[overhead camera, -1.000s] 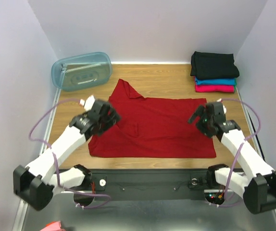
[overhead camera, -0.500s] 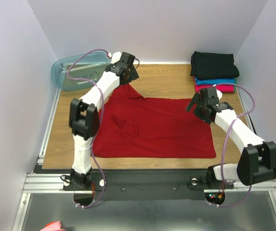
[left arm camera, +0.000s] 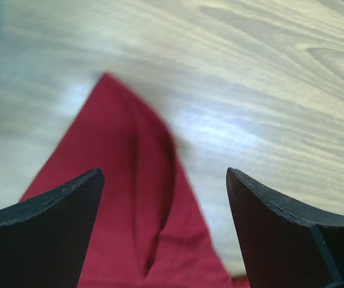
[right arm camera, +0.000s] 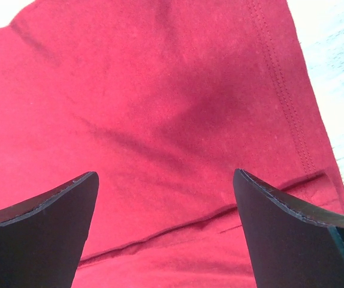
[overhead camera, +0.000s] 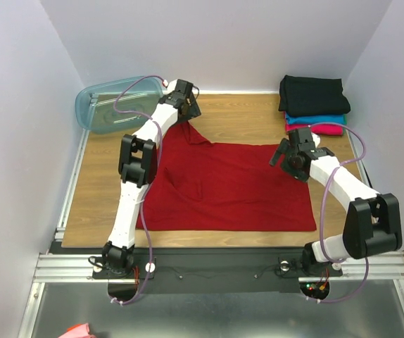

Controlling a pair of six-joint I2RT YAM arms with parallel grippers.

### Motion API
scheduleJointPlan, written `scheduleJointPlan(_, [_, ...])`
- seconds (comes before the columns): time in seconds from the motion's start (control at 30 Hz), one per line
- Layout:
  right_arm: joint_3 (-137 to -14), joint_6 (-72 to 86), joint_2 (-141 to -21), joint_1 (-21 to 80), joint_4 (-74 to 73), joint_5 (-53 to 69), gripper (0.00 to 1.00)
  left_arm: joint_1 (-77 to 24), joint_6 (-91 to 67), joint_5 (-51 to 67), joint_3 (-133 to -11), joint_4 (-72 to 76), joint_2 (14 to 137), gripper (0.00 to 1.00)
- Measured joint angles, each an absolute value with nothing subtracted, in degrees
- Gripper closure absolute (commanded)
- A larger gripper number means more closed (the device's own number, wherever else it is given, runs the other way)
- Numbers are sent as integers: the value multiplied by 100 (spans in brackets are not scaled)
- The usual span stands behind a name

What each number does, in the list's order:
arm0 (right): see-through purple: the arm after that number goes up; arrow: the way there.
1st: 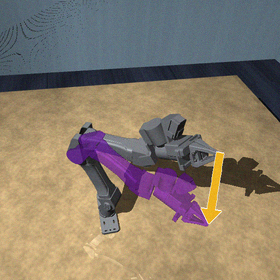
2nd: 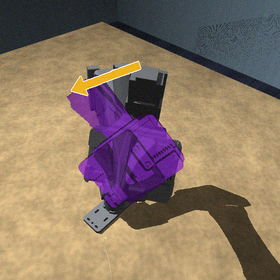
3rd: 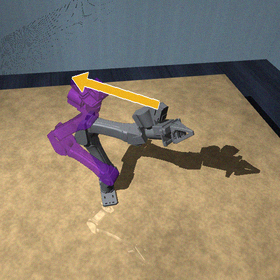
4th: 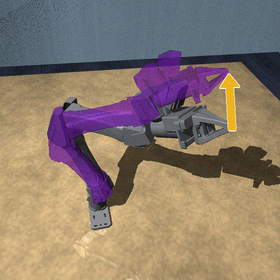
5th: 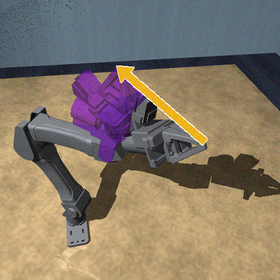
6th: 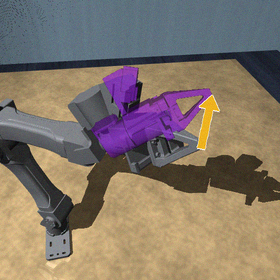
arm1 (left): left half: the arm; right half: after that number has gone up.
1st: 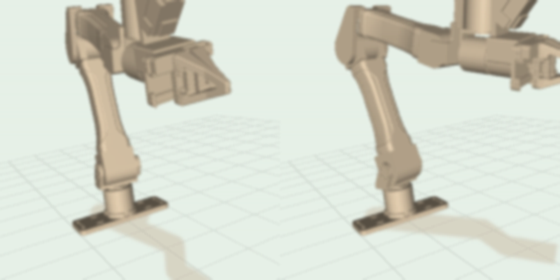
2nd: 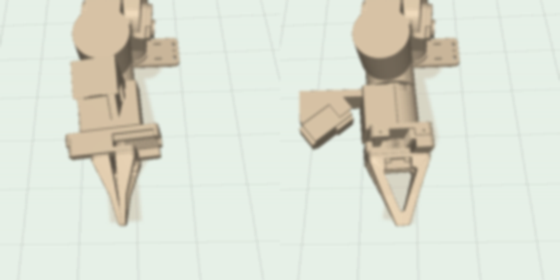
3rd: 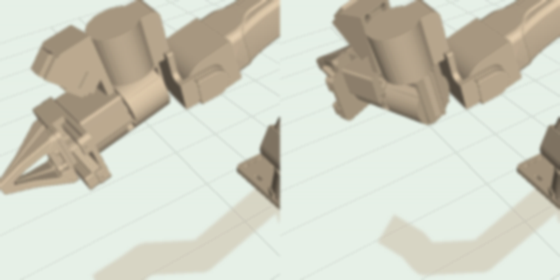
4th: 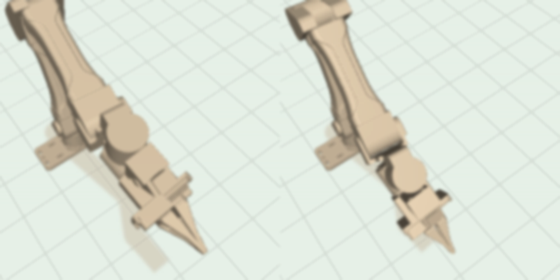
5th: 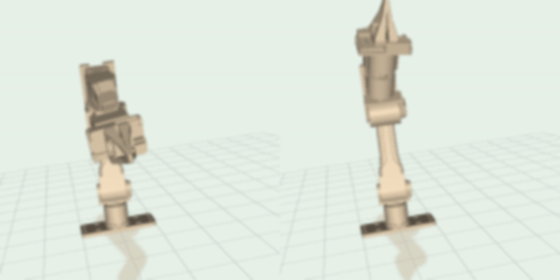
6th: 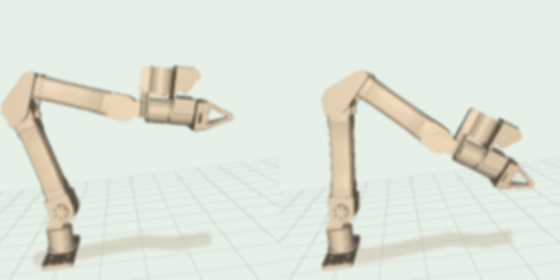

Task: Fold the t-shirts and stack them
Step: Fold the tshirt

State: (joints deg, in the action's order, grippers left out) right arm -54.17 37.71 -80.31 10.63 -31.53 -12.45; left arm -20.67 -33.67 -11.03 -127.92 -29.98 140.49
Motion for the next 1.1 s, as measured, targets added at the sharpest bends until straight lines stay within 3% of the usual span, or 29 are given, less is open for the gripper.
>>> scheduleJointPlan(0.27, [-5417, 3765, -8357, 1063, -3065, -1223, 0, -2073, -3236, -1011, -13117, -2604, 14602, 23])
scheduleJointPlan(0.3, [-5417, 3756, -8377, 1063, -3055, -1221, 0, -2071, -3232, -1007, -13120, -2574, 14604, 37])
scheduleJointPlan(0.33, [-5417, 3747, -8396, 1063, -3041, -1221, 0, -2060, -3227, -993, -13117, -2543, 14608, 42])
scheduleJointPlan(0.37, [-5417, 3741, -8409, 1063, -3030, -1223, 0, -2051, -3232, -985, -13117, -2523, 14615, 53])
scheduleJointPlan(0.43, [-5417, 3728, -8427, 1063, -3011, -1225, 0, -2025, -3229, -980, -13117, -2499, 14632, 60])
scheduleJointPlan(0.47, [-5417, 3726, -8440, 1063, -2993, -1229, 0, -2016, -3216, -974, -13117, -2493, 14641, 72])
scheduleJointPlan(0.63, [-5419, 3745, -8656, 1063, -2941, -1396, 0, -1984, -3153, -886, -13117, -2447, 14671, 100])
scheduleJointPlan(0.87, [-6075, 3852, -9227, 1063, -2971, -1750, 0, -1977, -2980, -760, -13039, -2344, 14674, 100])
scheduleJointPlan(1.1, [-7288, 3848, -9902, 1063, -2936, -2403, 0, -1977, -2849, -784, -12213, -2080, 14182, 100])
